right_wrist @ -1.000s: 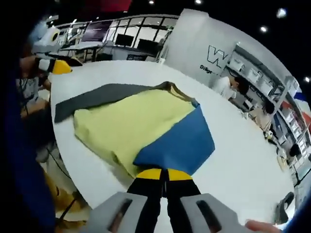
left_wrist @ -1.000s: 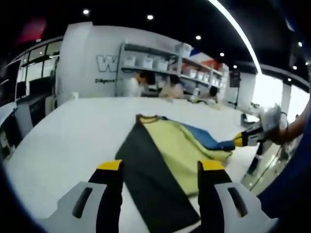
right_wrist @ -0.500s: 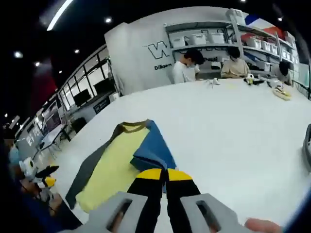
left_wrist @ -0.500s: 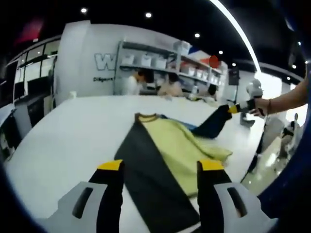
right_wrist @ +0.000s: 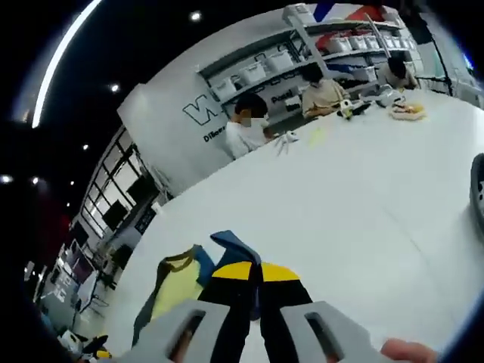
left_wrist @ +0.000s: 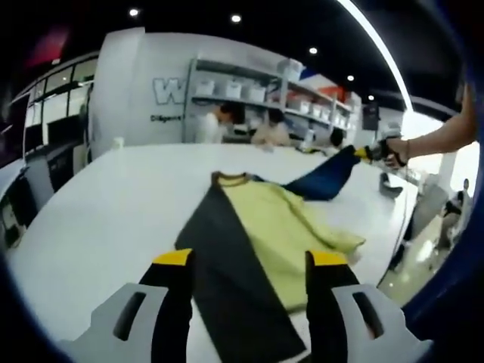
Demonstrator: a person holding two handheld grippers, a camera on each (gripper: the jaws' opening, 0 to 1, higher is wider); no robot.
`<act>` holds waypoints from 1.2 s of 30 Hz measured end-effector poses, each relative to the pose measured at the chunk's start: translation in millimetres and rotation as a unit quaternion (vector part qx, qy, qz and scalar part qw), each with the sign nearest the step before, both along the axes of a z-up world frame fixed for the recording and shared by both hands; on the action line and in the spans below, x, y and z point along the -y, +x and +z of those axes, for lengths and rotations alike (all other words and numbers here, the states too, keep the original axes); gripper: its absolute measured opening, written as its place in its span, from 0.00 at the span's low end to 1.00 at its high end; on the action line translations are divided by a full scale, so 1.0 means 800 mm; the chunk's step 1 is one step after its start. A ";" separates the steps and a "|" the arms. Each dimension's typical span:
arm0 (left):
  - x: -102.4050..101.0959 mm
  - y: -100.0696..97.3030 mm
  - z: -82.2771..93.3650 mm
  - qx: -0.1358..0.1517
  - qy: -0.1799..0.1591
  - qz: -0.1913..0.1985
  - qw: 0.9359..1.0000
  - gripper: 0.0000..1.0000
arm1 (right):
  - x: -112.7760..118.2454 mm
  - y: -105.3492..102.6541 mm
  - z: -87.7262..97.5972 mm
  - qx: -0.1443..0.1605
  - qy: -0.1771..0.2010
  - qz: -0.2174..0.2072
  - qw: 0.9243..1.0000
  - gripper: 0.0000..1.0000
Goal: Fold the garment on the visible template until the final outline fits inside the template.
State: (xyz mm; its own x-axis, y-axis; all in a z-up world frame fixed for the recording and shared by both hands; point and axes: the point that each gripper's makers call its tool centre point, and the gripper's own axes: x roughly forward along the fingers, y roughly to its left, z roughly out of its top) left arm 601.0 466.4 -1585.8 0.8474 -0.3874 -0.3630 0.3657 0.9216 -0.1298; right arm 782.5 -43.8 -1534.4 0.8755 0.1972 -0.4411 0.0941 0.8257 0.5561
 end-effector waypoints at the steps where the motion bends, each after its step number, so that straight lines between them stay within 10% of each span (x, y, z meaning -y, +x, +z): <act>1: 0.001 0.000 0.000 0.000 -0.001 0.002 1.000 0.59 | 0.005 0.001 -0.002 -0.002 0.005 -0.008 1.000 0.00; 7: 0.012 -0.002 0.002 -0.006 0.001 0.025 1.000 0.58 | 0.056 0.017 -0.039 -0.025 0.057 -0.072 0.995 0.00; 22: 0.027 -0.030 -0.021 -0.039 0.049 0.033 0.997 0.59 | 0.125 0.011 -0.120 -0.077 0.055 -0.108 0.990 0.00; 36: 0.033 -0.052 -0.047 -0.059 0.129 0.012 0.990 0.59 | 0.066 -0.035 -0.068 0.027 -0.016 -0.009 0.999 0.36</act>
State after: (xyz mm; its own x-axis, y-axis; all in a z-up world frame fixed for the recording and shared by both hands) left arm 559.8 439.7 -1623.7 0.8011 -0.2497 -0.5439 0.3400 0.9378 0.0704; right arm 754.3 -96.8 -1589.0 0.9016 0.1679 -0.3987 0.0791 0.8421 0.5334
